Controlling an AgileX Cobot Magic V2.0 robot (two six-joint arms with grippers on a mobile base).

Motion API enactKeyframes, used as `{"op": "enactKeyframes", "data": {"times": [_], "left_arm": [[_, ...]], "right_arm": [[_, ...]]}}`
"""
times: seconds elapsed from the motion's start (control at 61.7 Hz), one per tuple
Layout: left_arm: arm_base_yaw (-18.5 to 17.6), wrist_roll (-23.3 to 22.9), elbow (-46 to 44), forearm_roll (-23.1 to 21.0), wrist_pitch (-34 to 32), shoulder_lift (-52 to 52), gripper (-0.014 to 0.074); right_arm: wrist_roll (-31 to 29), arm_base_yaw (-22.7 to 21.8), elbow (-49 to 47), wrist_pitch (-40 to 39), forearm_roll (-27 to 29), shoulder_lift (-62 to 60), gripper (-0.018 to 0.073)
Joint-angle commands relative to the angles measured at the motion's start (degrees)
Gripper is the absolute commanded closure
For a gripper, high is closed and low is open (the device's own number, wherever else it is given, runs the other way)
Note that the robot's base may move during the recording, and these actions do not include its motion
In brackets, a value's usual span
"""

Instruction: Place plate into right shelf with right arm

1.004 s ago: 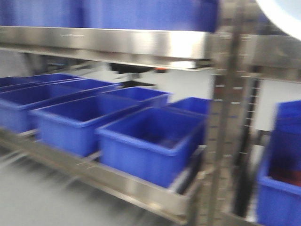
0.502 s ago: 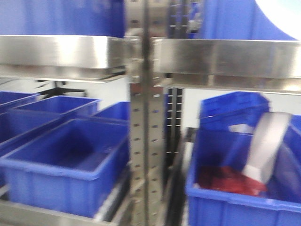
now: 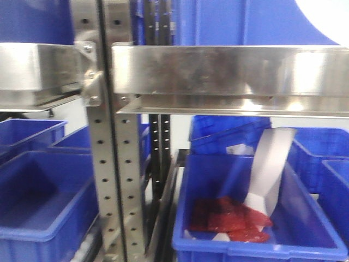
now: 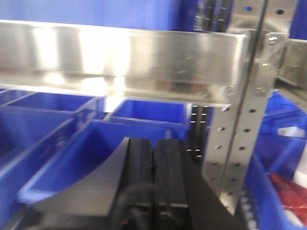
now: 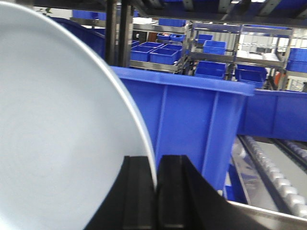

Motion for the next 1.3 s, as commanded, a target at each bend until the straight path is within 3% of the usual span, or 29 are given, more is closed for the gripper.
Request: {"op": "enactKeyframes", "data": {"times": [0.0, 1.004, 1.134, 1.28], "left_arm": [[-0.11, -0.40, 0.59, -0.47, -5.16, -0.59, 0.0724], [-0.11, -0.40, 0.59, -0.47, -5.16, -0.59, 0.0724], [-0.11, -0.40, 0.59, -0.47, -5.16, -0.59, 0.0724], [-0.11, -0.40, 0.59, -0.47, -5.16, -0.59, 0.0724]], "right_arm": [[-0.56, -0.21, -1.77, -5.74, 0.13, 0.45, 0.0505], [0.11, -0.21, -1.86, -8.63, 0.72, 0.51, 0.0505], [3.87, -0.21, -5.25, -10.31, 4.24, 1.71, 0.0505], [4.04, -0.21, -13.94, -7.07, 4.94, 8.07, 0.0505]]}}
